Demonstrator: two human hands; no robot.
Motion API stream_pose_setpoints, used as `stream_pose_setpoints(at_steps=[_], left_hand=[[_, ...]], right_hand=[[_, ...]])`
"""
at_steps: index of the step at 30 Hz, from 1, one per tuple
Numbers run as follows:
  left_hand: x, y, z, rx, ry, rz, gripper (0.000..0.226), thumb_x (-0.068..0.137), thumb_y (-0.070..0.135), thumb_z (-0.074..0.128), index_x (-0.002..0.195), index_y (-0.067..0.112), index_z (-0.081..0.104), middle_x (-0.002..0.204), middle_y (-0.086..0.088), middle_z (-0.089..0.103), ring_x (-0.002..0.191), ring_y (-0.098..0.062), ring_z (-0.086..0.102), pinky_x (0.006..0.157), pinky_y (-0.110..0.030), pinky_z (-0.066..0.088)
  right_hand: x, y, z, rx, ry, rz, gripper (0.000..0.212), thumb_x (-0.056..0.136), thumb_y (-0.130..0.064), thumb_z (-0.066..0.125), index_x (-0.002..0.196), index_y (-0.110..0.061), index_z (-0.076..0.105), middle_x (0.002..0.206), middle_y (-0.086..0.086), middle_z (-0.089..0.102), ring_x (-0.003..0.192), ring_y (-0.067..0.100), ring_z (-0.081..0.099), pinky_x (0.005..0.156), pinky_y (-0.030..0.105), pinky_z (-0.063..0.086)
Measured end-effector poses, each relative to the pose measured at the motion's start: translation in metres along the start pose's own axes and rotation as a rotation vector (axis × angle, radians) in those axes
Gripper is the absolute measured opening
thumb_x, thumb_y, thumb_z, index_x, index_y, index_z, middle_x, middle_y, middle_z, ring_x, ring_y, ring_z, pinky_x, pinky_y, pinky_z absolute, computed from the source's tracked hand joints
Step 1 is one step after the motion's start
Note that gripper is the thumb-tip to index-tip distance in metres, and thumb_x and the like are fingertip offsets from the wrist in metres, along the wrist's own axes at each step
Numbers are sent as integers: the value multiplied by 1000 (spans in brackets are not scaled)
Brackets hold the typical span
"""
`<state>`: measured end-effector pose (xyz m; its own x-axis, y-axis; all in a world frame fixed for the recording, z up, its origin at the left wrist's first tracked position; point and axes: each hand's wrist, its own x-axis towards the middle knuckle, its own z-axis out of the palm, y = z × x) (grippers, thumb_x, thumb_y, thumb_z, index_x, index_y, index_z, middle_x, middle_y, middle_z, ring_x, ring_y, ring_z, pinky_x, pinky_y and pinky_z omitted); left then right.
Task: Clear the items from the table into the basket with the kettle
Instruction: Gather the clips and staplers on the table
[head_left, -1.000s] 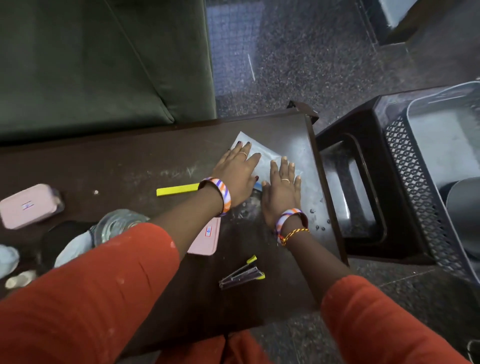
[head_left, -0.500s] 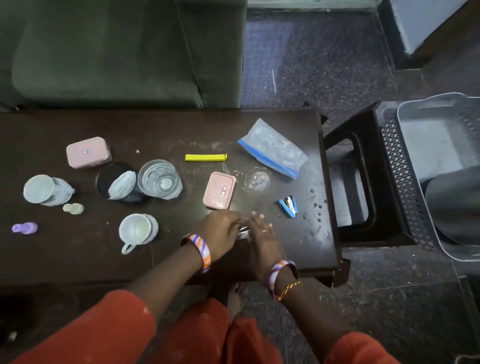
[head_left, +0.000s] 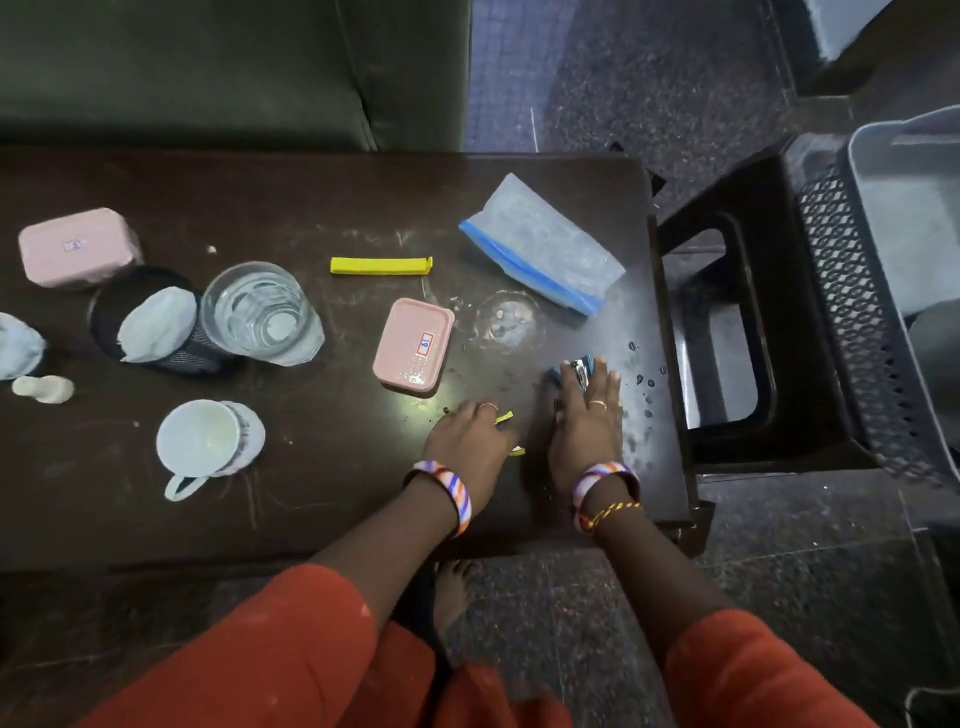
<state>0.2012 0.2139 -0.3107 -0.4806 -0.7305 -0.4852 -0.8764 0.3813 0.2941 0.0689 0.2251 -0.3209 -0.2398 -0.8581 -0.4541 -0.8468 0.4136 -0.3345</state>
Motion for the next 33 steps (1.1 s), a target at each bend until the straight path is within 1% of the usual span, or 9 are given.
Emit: stream_pose_setpoints(at_steps=[4, 7, 10, 13, 15, 17, 20, 24, 33], left_hand=[[0, -2, 9, -57, 26, -16, 32, 91, 9, 41, 119, 16, 53, 131, -12, 46, 118, -34, 45, 81, -38, 47], [-4, -4, 7, -156, 44, -43, 35, 89, 9, 42, 122, 20, 51, 129, -11, 46, 117, -32, 46, 81, -37, 47], [-9, -4, -5, -356, 117, -89, 38, 84, 9, 48, 120, 20, 57, 119, -15, 52, 110, -35, 51, 86, -37, 47], [-11, -4, -16, -442, 127, -146, 40, 82, 10, 54, 121, 21, 56, 116, -15, 53, 108, -33, 54, 90, -37, 48], [-12, -5, -18, -484, 121, -182, 40, 81, 11, 55, 119, 21, 57, 115, -14, 52, 107, -32, 55, 90, -35, 48], [-12, -9, -18, -492, 97, -236, 39, 81, 11, 55, 119, 21, 57, 115, -13, 51, 104, -32, 56, 87, -34, 46], [-17, -16, -13, -412, 50, -278, 37, 84, 14, 52, 120, 20, 54, 114, -14, 50, 104, -34, 55, 86, -36, 46], [-28, -28, -4, -395, 37, -330, 35, 86, 18, 50, 121, 19, 53, 117, -15, 49, 104, -37, 57, 87, -38, 46], [-53, -30, -8, -597, 134, -485, 45, 75, 17, 63, 119, 17, 54, 113, -17, 58, 104, -37, 57, 83, -33, 45]], right_hand=[[12, 5, 12, -13, 37, -16, 65, 88, 4, 36, 146, -22, 22, 159, 12, -2, 146, 30, -2, 120, 39, 7], [8, 3, 13, -10, 87, -53, 56, 84, 7, 42, 135, -16, 43, 155, 16, 19, 142, 34, 20, 116, 40, 26], [1, -1, 15, -43, 106, -93, 45, 76, 4, 48, 117, -10, 60, 143, 23, 41, 123, 43, 46, 100, 44, 44], [-4, -10, 16, -57, 95, -105, 32, 71, -9, 52, 98, -11, 68, 127, 21, 59, 101, 43, 59, 83, 42, 51], [-6, -17, 18, -21, 100, -117, 28, 70, -11, 55, 94, -12, 69, 113, 18, 66, 92, 42, 61, 77, 40, 52], [-9, -24, 19, 25, 100, -120, 28, 72, -7, 57, 99, -11, 67, 107, 18, 66, 91, 41, 59, 76, 41, 52], [-18, -33, 24, 110, 98, -98, 40, 76, -2, 55, 115, -8, 60, 115, 20, 60, 99, 42, 55, 81, 44, 50], [-33, -42, 36, 190, 42, -53, 52, 79, -5, 55, 129, -11, 49, 124, 17, 54, 109, 36, 52, 89, 43, 49], [-56, -58, 33, 453, -30, 131, 49, 75, -9, 64, 122, -9, 52, 116, 16, 59, 110, 30, 52, 87, 28, 41]])
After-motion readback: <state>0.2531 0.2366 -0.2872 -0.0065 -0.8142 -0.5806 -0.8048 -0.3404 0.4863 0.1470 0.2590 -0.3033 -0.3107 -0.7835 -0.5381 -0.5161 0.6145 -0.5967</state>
